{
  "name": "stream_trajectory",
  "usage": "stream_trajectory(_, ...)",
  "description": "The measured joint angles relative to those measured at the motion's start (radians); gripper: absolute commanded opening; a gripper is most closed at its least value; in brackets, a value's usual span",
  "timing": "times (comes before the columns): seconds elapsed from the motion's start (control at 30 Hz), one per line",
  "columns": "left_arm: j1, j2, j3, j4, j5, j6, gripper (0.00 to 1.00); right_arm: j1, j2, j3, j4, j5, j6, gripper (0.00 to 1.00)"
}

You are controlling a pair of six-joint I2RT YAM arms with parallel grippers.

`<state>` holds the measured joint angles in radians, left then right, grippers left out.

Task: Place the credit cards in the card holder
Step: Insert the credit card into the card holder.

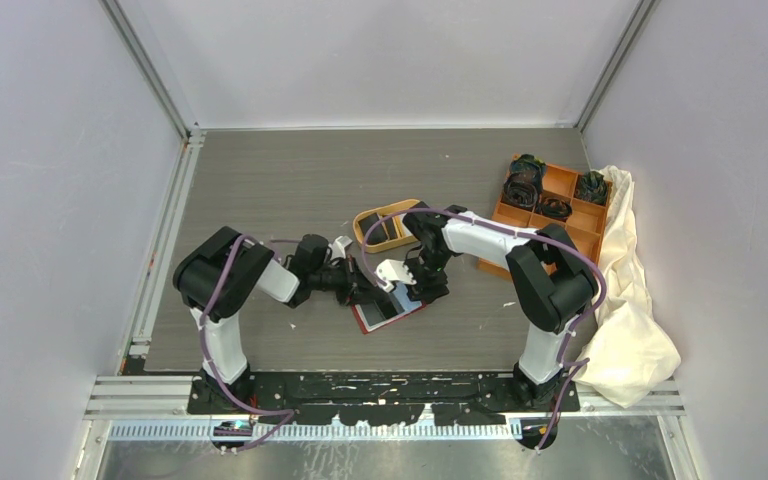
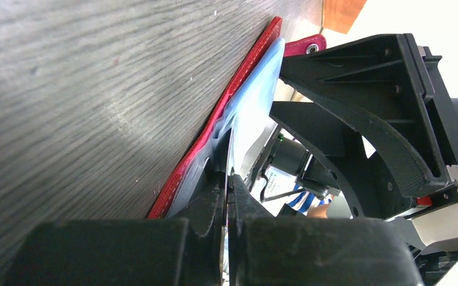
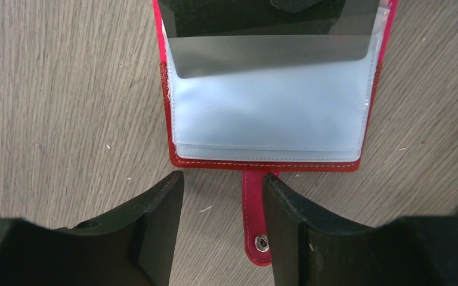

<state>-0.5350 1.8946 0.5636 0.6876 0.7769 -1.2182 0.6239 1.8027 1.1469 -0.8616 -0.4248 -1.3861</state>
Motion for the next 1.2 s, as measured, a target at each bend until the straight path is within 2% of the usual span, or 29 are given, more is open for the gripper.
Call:
stream_trajectory(0.27, 0.001, 0.017, 0.007, 0.016, 0.010, 0.000, 0.17, 0.003, -0.003, 0.005, -0.010, 0.002, 0.050, 0.73)
stream_trajectory(0.37, 0.000, 0.024, 0.008, 0.032, 0.018, -0.002, 0.19, 0.002, -0.027, 0.005, -0.011, 0.006, 0.072, 0.77)
stream_trajectory(0.67, 0.001, 0.030, 0.008, 0.049, 0.027, -0.002, 0.20, -0.018, -0.173, 0.024, -0.054, -0.009, 0.095, 0.77)
stream_trajectory(0.73, 0.001, 0.031, 0.008, 0.051, 0.027, -0.002, 0.21, -0.019, -0.188, 0.030, -0.069, -0.041, 0.095, 0.70)
stream_trajectory(0.83, 0.001, 0.032, 0.008, 0.055, 0.028, -0.002, 0.21, -0.019, -0.200, 0.040, -0.091, -0.135, 0.108, 0.35)
stream_trajectory(0.87, 0.001, 0.032, 0.008, 0.055, 0.028, -0.002, 0.21, -0.016, -0.203, 0.041, -0.090, -0.172, 0.119, 0.30)
stream_trajectory(1.0, 0.001, 0.035, 0.008, 0.060, 0.031, -0.002, 0.21, 0.039, -0.222, 0.035, -0.027, -0.291, 0.214, 0.18)
stream_trajectory(1.1, 0.001, 0.042, 0.008, 0.070, 0.035, -0.003, 0.21, 0.154, -0.237, 0.004, 0.093, -0.283, 0.315, 0.14)
stream_trajectory(1.2, 0.001, 0.047, 0.008, 0.081, 0.040, -0.005, 0.21, 0.254, -0.215, 0.001, 0.186, -0.214, 0.401, 0.14)
